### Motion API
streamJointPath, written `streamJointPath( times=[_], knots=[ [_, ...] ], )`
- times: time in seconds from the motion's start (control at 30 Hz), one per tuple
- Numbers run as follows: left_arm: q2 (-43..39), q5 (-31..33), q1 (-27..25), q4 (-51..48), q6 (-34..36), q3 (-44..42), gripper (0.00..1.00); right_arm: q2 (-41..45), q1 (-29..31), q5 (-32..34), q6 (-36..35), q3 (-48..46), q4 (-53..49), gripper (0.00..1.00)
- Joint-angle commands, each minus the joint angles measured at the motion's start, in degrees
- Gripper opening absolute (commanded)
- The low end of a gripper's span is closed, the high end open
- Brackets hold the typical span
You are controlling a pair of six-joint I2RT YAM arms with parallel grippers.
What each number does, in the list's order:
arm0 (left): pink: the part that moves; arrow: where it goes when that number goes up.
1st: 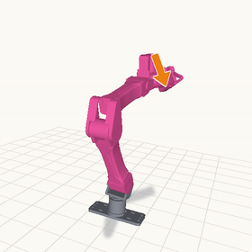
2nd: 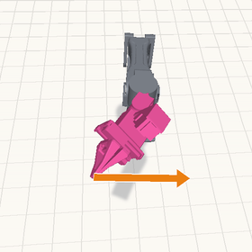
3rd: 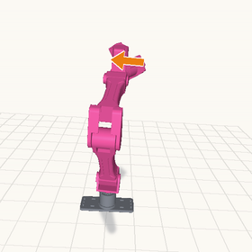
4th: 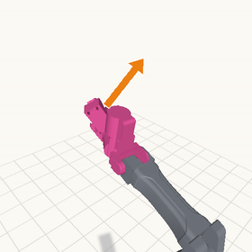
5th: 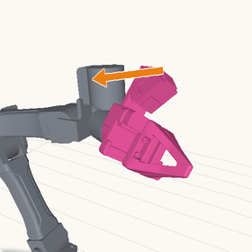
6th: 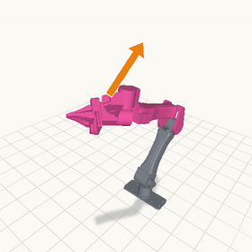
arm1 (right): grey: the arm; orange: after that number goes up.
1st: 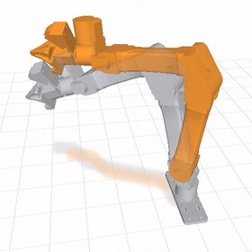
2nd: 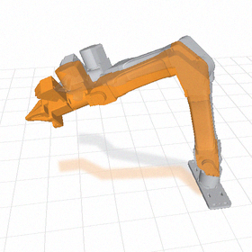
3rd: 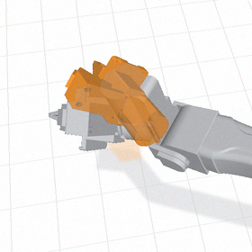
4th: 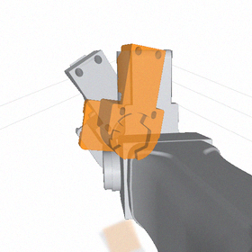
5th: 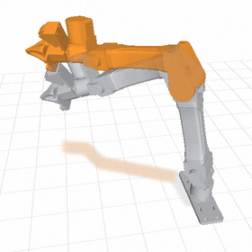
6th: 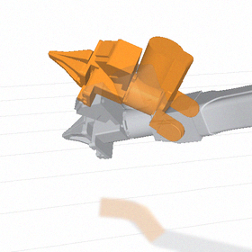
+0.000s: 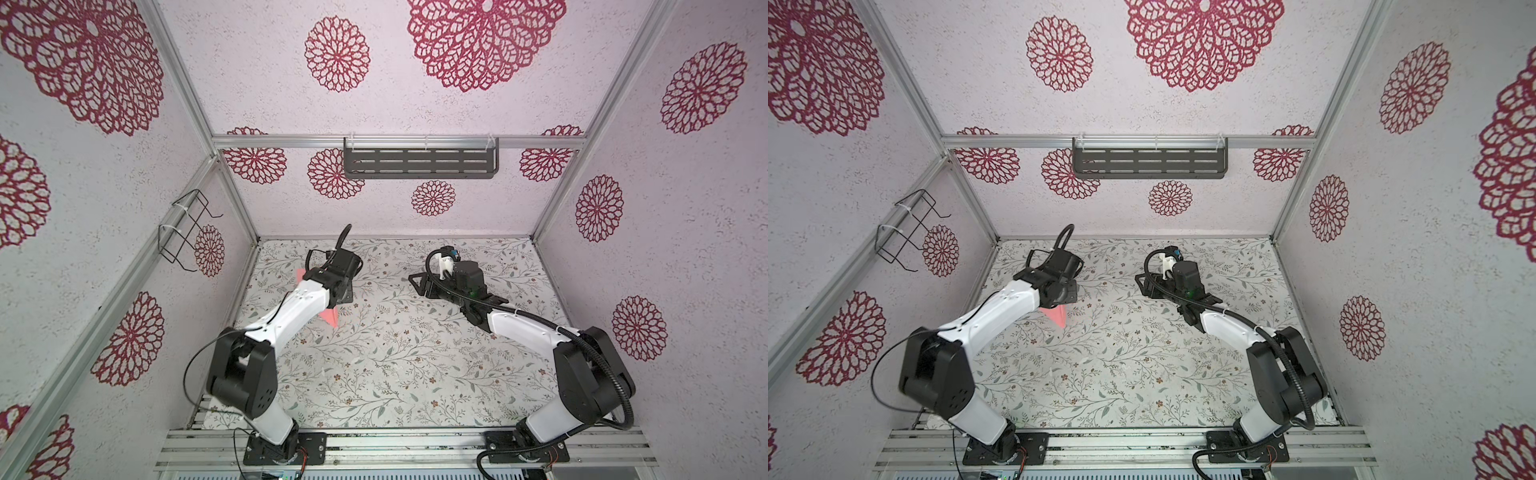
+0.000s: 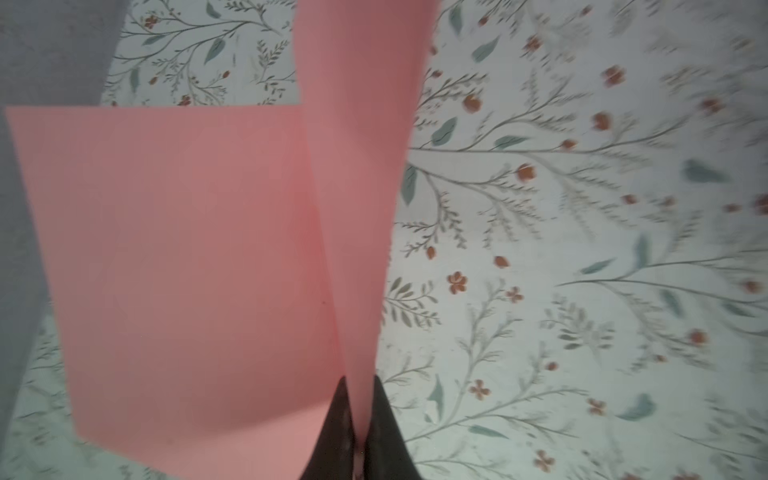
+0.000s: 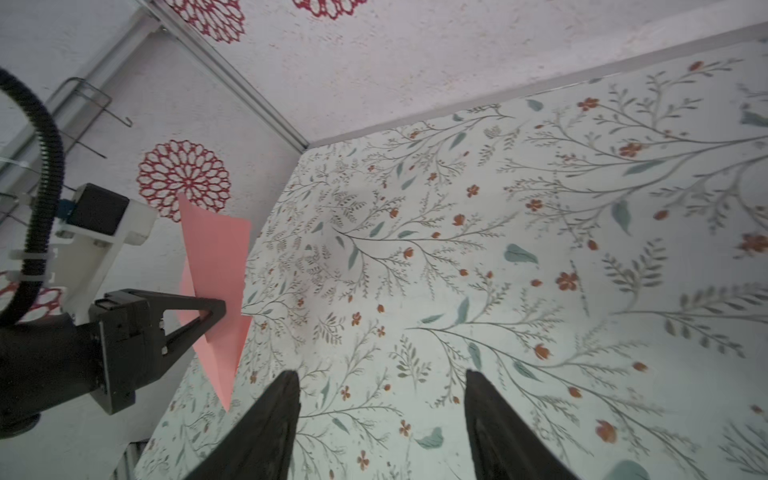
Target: Fold a paper plane with a square sheet of paper (pick it up from the middle)
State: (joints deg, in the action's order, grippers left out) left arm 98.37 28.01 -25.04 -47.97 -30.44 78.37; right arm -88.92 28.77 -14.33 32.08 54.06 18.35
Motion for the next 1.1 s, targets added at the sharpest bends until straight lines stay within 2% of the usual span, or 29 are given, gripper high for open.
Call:
streamJointPath(
  times=[0.0,0.23,0.5,0.87,1.07],
  knots=[
    [7.25,11.78,-1.79,-11.67,0.65,6.34,0.11,3.95,-0.7,5.7,-2.71,-1.32,-1.81,0.66],
    [25.48,14.33,-5.72,-14.79,-0.69,19.43,0.11,6.51,-1.07,7.2,-1.91,-5.34,-1.68,0.66],
    [37.07,12.38,-9.89,-15.7,-3.11,29.62,0.14,7.09,-1.26,7.14,-0.23,-7.99,-0.45,0.66],
    [37.18,6.0,-10.93,-12.91,-3.62,29.57,0.26,7.09,-1.41,7.76,0.69,-8.27,-0.35,0.66],
    [30.81,-4.53,-12.51,-8.89,-4.26,26.37,0.39,8.35,-1.72,10.43,2.27,-9.43,0.04,0.66]
  ],
)
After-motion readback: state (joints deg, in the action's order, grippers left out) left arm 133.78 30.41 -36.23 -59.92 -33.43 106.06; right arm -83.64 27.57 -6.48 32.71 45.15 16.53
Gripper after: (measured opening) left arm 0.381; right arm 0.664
